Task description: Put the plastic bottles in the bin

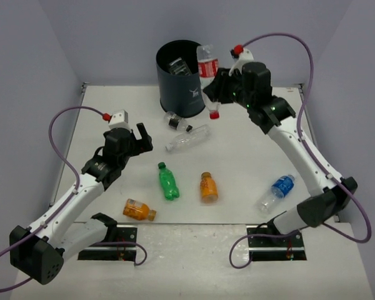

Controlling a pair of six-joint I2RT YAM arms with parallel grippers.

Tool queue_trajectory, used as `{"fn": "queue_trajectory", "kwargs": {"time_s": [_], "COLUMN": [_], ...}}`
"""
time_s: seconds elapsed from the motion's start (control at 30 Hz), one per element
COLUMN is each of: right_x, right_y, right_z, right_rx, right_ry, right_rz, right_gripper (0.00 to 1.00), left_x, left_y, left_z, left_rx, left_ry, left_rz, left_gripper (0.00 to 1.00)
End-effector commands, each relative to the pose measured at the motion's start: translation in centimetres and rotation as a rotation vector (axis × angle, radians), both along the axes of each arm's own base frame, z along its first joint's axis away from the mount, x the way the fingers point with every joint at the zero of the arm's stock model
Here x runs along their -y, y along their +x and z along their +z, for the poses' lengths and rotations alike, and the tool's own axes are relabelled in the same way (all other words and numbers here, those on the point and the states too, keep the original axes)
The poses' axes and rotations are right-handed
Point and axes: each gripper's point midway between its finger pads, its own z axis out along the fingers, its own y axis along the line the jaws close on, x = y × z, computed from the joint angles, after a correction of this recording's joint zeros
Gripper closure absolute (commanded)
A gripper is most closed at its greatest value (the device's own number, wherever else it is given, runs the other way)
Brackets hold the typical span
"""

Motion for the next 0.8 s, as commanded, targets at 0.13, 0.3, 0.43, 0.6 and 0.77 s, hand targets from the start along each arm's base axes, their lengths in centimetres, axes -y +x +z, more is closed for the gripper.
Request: {"fn": "queue_trajectory", "kwargs": {"time_s": [0.13, 0.3, 0.43, 0.6, 0.77], "right_x": [-3.4, -5.4, -4.5, -5.0, -5.2], "right_y": [12.0, 15.5, 17.4, 19.6, 21.2], "right_z": [11.9, 15.1, 16.8, 13.0, 9.8], "right_rx": [0.503, 0.852, 1.042, 1.007, 0.938], "right_ry": [0.077, 0.205, 0.269, 0.255, 0.214], "right_rz": [-0.096, -0.119, -0.233, -0.22, -0.237], "right_gripper": [0.7, 0.65, 0.66, 0.65, 0.62], "left_x": [-0.6, -0.6, -0.4, -0.3, 0.0], "left_y": [1.1, 1.5, 2.0, 2.4, 2.4], "left_z": [1.3, 1.1, 1.4, 1.4, 1.3], "left_rx": [0.041, 0.051, 0.056, 0.059, 0.057], "left_ry": [0.021, 0.028, 0.045, 0.054, 0.043], "left_rz": [0.042, 0.039, 0.029, 0.025, 0.015], "left_gripper": [0.0, 0.0, 0.0, 0.0, 0.0]}}
